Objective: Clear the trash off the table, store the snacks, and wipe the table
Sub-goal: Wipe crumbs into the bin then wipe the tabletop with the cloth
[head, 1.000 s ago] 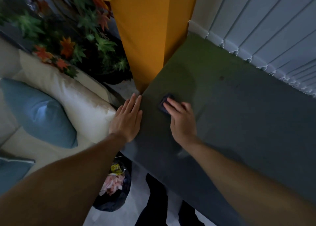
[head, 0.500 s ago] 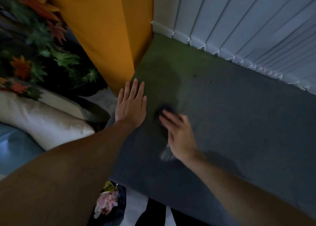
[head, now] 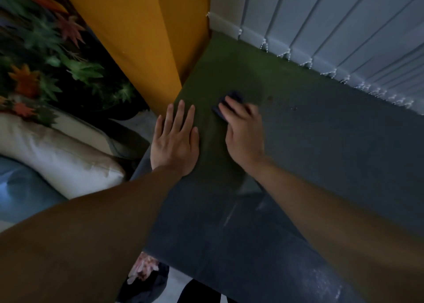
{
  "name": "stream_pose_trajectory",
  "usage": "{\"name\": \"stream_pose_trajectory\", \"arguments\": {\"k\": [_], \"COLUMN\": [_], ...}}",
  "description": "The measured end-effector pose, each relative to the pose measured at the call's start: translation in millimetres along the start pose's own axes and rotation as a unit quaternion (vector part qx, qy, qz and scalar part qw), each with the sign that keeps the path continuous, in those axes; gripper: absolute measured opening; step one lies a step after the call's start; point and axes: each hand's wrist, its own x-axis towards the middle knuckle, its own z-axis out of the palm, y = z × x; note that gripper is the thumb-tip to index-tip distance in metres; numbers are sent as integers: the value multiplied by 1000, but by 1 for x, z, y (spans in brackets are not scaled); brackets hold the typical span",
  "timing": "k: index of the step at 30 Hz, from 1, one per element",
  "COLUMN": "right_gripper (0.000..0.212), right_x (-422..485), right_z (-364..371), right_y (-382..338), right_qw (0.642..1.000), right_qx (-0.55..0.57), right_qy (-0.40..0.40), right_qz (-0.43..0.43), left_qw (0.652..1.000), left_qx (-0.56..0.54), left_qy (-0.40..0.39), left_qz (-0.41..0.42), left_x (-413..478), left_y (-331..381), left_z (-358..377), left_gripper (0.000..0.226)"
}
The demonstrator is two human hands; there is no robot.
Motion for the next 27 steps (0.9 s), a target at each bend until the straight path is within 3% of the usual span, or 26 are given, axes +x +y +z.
{"name": "stream_pose_trajectory", "arguments": {"k": [5, 7, 10, 12, 16, 18, 24, 27], "right_gripper": [47, 47, 48, 48, 44, 44, 47, 45], "right_x": [8, 39, 81, 85, 61, 72, 106, 76], "right_z": [2, 0, 2, 9, 15, 11, 8, 10], "right_y": [25, 41, 44, 30, 16, 27, 43, 28], "right_qw": [986, 992, 1000, 999, 987, 978, 1000, 997], "right_qx": [11, -1, 6, 15, 20, 11, -1, 31], "right_qy": [-59, -37, -1, 0, -70, -94, -28, -48], "right_qz": [-156, -120, 11, 29, -147, -187, -3, -45], "left_qw": [1000, 1000, 1000, 1000, 1000, 1000, 1000, 1000], "left_qx": [5, 1, -1, 6, 13, 11, 11, 16], "left_qy": [-3, -2, 4, 5, -3, -3, 2, 0], "left_qz": [-5, -6, 0, 1, -4, -6, -10, -10], "left_x": [-2, -1, -1, -1, 0, 0, 1, 0], "left_y": [1, 2, 2, 2, 2, 3, 1, 1], "left_z": [-1, -2, -4, -4, -4, -4, -2, -1], "left_gripper": [56, 56, 55, 55, 55, 55, 55, 56]}}
